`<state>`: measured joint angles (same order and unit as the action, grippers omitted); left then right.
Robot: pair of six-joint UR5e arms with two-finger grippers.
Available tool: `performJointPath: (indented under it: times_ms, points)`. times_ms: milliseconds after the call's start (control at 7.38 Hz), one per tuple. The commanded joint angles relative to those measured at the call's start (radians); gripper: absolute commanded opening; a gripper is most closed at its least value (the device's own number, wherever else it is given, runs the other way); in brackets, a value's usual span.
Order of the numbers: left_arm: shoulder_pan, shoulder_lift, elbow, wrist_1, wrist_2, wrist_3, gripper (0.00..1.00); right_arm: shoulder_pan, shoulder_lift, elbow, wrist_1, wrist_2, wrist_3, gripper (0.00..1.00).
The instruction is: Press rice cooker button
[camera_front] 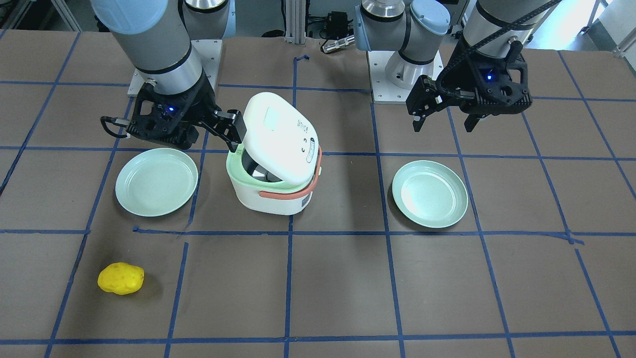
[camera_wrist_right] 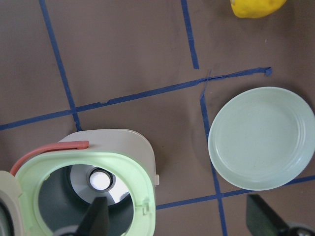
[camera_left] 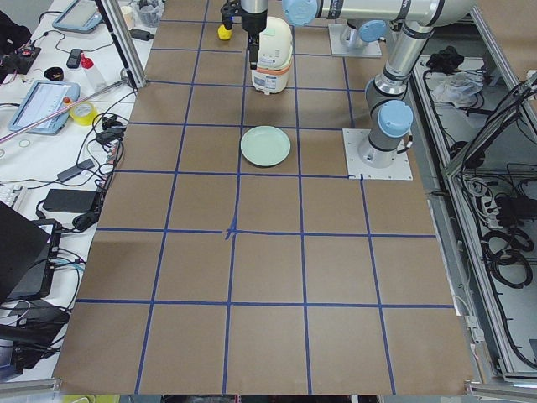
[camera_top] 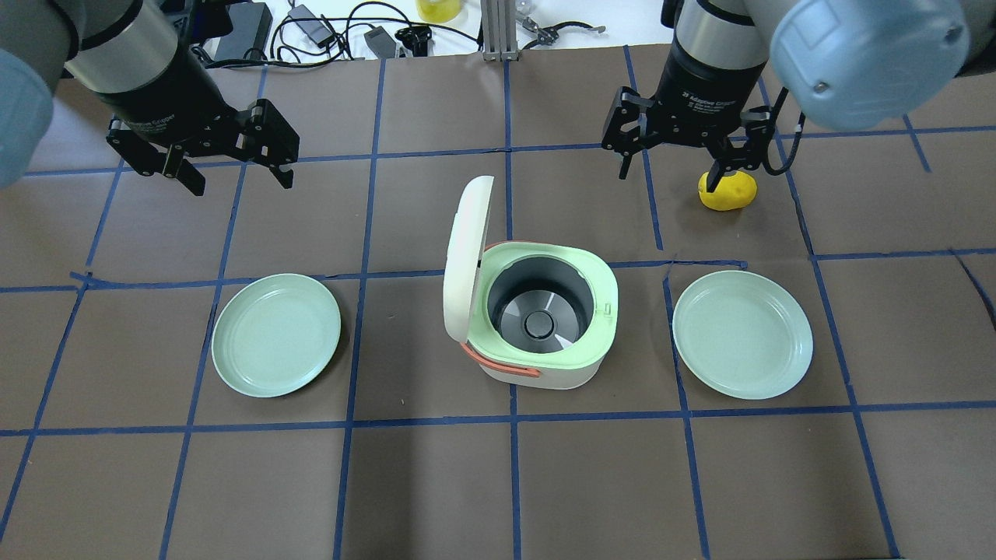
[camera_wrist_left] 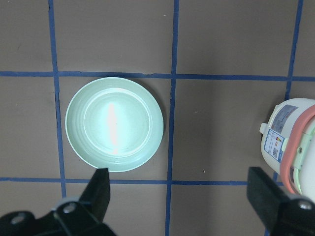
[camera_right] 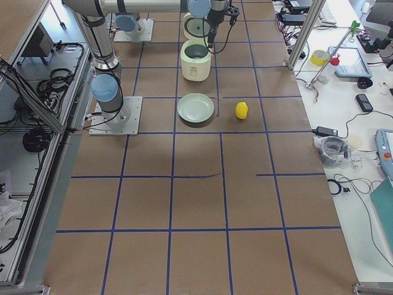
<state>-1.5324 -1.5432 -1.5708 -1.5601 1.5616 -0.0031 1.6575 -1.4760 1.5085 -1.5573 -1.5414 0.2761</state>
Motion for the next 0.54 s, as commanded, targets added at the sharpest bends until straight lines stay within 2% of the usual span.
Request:
performJointPath:
  times_ms: [0,136,407]
  points:
    - [0.0,0.0,0.0,0.0,0.0,0.0,1.0,-0.057,-0.013,-0.004,0.014,-0.051,-0.166,1.0]
    - [0.0,0.0,0.0,0.0,0.0,0.0,1.0,-0.094,-0.029,-0.004,0.017,-0.051,-0.235,1.0]
    - [0.0,0.0,0.0,0.0,0.0,0.0,1.0,-0.123,-0.049,-0.004,0.057,-0.062,-0.262,1.0]
